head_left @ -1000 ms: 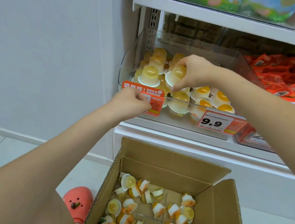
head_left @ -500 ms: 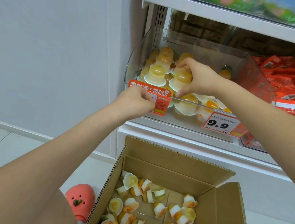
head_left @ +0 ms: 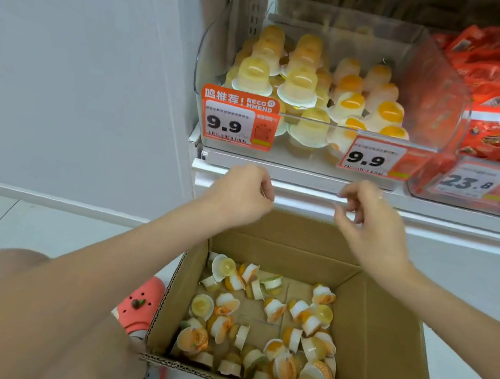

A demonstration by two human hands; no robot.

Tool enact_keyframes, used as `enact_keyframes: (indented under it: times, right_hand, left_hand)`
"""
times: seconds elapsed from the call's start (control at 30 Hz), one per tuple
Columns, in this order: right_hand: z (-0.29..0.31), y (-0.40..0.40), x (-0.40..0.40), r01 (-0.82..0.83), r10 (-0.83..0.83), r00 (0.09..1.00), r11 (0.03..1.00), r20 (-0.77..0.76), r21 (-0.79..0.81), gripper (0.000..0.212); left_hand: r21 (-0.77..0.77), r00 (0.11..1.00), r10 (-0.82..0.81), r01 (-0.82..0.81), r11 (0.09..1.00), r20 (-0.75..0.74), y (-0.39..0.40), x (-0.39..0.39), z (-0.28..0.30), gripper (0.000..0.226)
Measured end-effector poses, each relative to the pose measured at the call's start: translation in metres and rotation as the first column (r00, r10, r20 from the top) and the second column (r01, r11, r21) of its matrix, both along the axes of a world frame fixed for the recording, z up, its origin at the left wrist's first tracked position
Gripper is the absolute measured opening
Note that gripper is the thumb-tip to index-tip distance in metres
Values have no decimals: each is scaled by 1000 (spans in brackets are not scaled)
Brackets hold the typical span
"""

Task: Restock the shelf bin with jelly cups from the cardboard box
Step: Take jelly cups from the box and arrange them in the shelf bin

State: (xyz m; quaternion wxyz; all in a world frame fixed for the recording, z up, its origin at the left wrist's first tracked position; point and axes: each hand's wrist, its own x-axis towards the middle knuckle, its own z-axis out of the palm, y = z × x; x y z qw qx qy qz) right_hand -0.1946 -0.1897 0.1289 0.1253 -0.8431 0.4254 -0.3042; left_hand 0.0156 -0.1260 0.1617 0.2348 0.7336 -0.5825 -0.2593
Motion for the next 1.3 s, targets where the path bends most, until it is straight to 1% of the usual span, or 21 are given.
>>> enact_keyframes:
  times: [0.07, 0.1, 0.13, 0.17, 0.2, 0.23, 0.27, 0.33, 0.43, 0.63, 0.77, 0.87, 0.93, 1.0, 1.03, 1.07, 1.13, 1.17, 1.2, 1.23, 1.3]
  right_hand:
    - [-43, 3, -13, -91, 117, 935, 991, -334, 94, 17]
    - [-66, 3, -20, -105, 176, 880, 978, -442, 181, 20]
    - [-87, 3, -26, -73, 219, 837, 953, -501, 294, 23]
    - [-106, 4, -30, -22, 255, 811, 913, -527, 408, 25]
    - [-123, 5, -32, 26, 286, 791, 868, -541, 496, 26]
    - [-139, 7, -32, 60, 314, 773, 829, -552, 556, 27]
    - [-153, 10, -31, 77, 341, 754, 803, -561, 591, 28]
    - [-178, 15, -22, 91, 366, 742, 774, -561, 626, 31]
    - [-211, 20, 1, 102, 384, 742, 746, -549, 658, 32]
    - [-263, 29, 32, 249, 304, 688, 754, -659, 608, 58]
    - [-281, 36, 36, 324, 270, 666, 735, -695, 596, 66]
    - [-284, 40, 36, 328, 236, 713, 720, -661, 611, 64]
    - [-284, 42, 35, 355, 200, 759, 671, -619, 652, 67]
    - [-278, 42, 32, 441, 41, 837, 541, -546, 716, 66]
    - [-271, 40, 31, 481, -96, 867, 421, -489, 769, 64]
    - [-261, 37, 31, 479, -250, 872, 261, -421, 838, 60]
    - [-236, 27, 28, 288, -518, 813, -38, -266, 957, 43]
    - [-219, 22, 25, 161, -582, 787, -128, -205, 979, 31]
    - [-199, 17, 22, 55, -602, 785, -169, -147, 984, 21]
    - [-180, 13, 20, -15, -588, 804, -172, -90, 985, 14]
    - [-137, 5, 15, -119, -540, 841, -108, 43, 987, 10]
  left_hand:
    - [128, 972, -158, 136, 982, 175, 11, -14, -35, 20]
    - [229, 907, -282, 216, 949, 312, 18, -20, -56, 24]
    - [357, 801, -428, 288, 888, 419, 25, -24, -77, 28]
    - [489, 676, -570, 339, 804, 467, 30, -26, -99, 31]
    - [601, 569, -680, 364, 712, 461, 35, -26, -120, 33]
    - [684, 496, -755, 367, 631, 429, 38, -26, -140, 33]
    - [739, 456, -801, 365, 566, 389, 40, -25, -157, 32]
    - [784, 413, -848, 380, 491, 331, 40, -26, -185, 29]
    - [828, 366, -882, 361, 429, 298, 42, -26, -226, 32]
    - [865, 386, -890, 330, 378, 242, 45, -20, -280, 38]
    - [840, 542, -806, 303, 450, 236, 54, -15, -297, 60]
    - [808, 615, -755, 314, 498, 226, 58, -14, -302, 63]
    - [770, 671, -707, 324, 550, 223, 59, -15, -298, 63]
    - [748, 746, -635, 303, 590, 199, 59, -18, -290, 65]
    - [731, 792, -583, 287, 619, 183, 58, -18, -283, 64]
    - [700, 833, -527, 275, 659, 170, 55, -18, -277, 59]
    - [594, 908, -402, 262, 760, 115, 45, -16, -257, 49]
    - [524, 940, -334, 251, 814, 70, 39, -15, -244, 47]
    - [448, 963, -268, 231, 864, 19, 32, -15, -229, 46]
    - [378, 977, -210, 205, 903, -28, 25, -16, -210, 47]
    - [267, 988, -110, 136, 954, -109, 14, -19, -169, 53]
